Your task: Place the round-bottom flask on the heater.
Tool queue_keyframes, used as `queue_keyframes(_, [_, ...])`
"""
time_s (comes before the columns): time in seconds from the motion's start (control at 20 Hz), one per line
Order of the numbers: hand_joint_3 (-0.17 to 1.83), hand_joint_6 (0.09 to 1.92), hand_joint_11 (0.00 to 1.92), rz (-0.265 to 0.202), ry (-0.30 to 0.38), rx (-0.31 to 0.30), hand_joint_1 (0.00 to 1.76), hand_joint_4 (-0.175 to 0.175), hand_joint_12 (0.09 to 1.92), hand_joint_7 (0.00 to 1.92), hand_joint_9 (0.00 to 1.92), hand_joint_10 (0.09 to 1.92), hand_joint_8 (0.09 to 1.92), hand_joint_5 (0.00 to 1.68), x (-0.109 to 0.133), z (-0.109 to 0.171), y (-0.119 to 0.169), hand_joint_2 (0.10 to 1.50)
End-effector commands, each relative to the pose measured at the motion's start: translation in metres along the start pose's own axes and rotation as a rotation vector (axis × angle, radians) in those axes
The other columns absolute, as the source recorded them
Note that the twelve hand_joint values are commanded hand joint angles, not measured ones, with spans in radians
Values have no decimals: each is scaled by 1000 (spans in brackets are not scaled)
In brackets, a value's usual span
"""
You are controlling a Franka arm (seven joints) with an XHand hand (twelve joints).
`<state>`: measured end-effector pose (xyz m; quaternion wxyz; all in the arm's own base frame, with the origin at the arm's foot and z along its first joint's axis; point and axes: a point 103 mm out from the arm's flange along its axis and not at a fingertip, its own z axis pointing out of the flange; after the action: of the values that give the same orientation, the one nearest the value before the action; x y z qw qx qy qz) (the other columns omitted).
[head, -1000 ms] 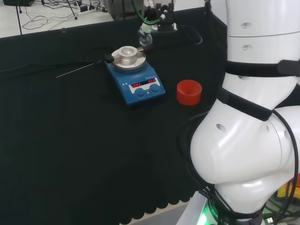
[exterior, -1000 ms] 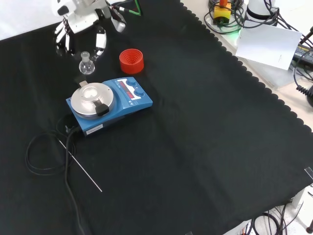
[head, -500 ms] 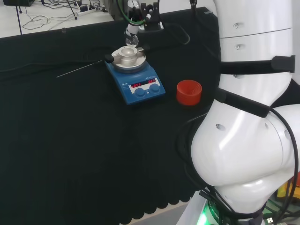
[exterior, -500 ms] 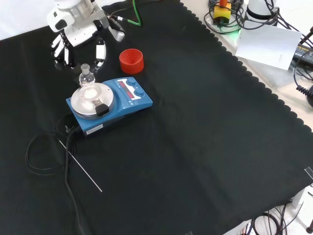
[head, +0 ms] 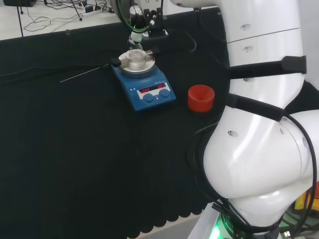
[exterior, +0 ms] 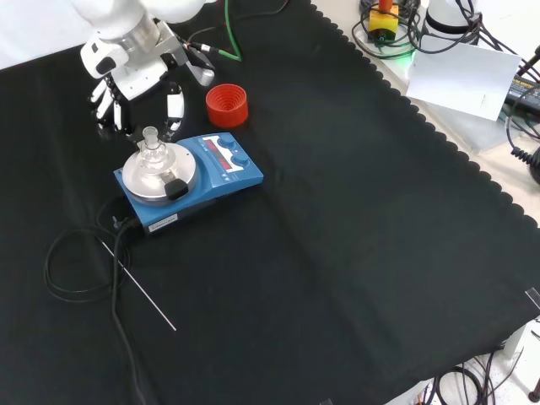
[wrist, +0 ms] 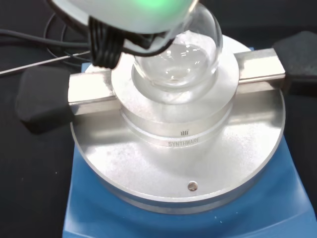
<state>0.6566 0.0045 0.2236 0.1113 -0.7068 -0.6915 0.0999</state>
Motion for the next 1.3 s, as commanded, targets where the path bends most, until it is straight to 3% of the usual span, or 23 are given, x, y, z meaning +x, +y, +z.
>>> queue_keyframes(0.05, [790,893,339,-3,12,14,1150,-28,1357,385,659,627,710,1184,-7,6,5,634])
queue_keyframes(0.35, [786,896,336,-6,21,30,1149,-26,1356,380,658,627,711,1180,-4,8,10,638])
queue_keyframes(0.5, [553,918,282,-11,19,26,1098,74,1376,301,584,659,728,1105,-4,12,12,781])
queue_keyframes(0.6, [355,923,254,-13,21,20,1071,116,1388,252,535,702,749,1064,-4,12,10,894])
queue_keyframes(0.7, [311,861,195,-9,17,23,1001,3,1389,190,470,709,737,855,-4,12,8,822])
queue_keyframes(0.8, [470,843,150,-6,17,15,969,-45,1405,152,429,723,726,720,-4,11,4,692])
queue_keyframes(1.0, [580,808,121,4,19,-7,962,-57,1413,125,401,730,718,592,-6,7,-7,597])
queue_keyframes(1.3, [607,774,100,33,40,-44,962,-55,1419,116,389,734,715,556,-18,-3,-35,574])
